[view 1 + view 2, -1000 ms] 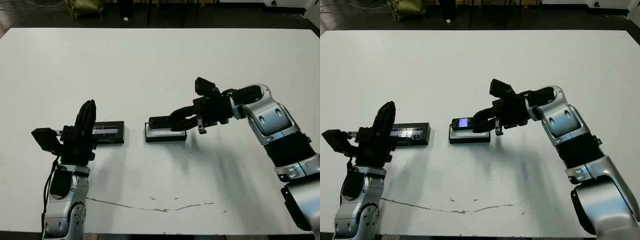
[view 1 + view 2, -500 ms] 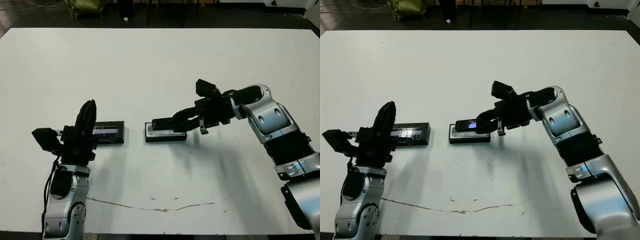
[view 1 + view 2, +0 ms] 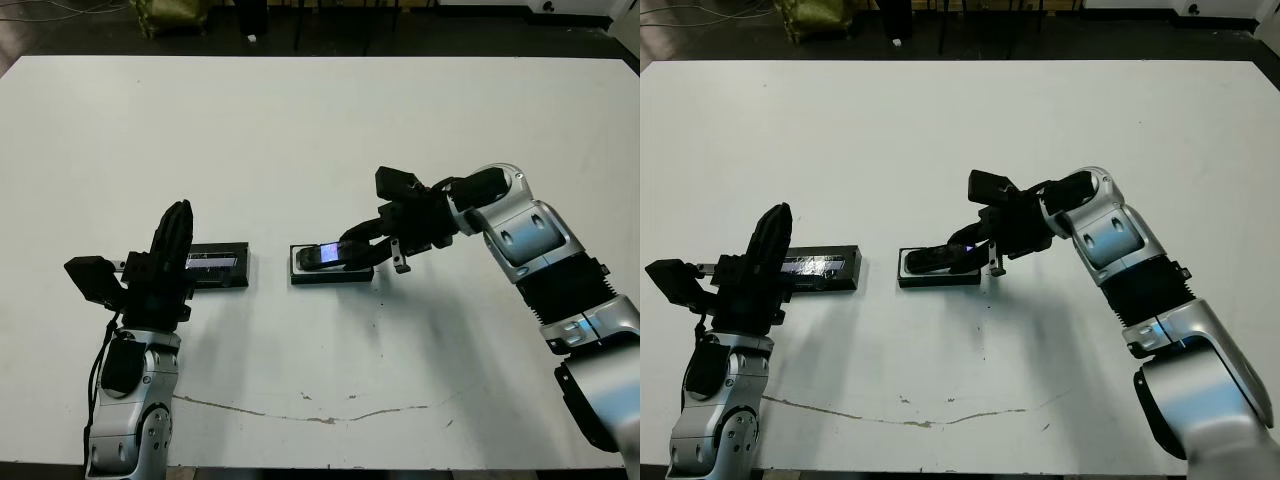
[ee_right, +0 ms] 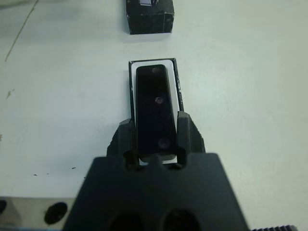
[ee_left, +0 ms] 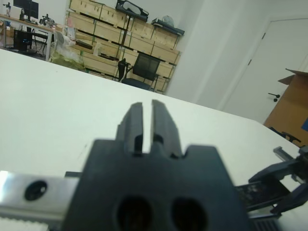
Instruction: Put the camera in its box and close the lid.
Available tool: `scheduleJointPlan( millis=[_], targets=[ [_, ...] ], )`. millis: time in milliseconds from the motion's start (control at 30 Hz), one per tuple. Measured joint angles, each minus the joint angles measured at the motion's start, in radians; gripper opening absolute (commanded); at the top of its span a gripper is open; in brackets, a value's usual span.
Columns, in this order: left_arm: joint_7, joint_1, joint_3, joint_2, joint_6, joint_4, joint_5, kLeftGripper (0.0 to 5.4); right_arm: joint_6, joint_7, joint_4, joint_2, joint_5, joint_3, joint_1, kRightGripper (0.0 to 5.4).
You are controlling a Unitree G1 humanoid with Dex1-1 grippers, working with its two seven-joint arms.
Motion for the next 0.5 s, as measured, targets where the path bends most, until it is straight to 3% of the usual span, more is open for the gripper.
scheduleJointPlan(
  millis=[500],
  targets=[
    [-0.002,0.000,0.000,0.000,-0.017,0.012,0.001,0.00,-0.019,-0.008,0.070,0.047,-0.027,-0.002,-0.014,0.33]
  ],
)
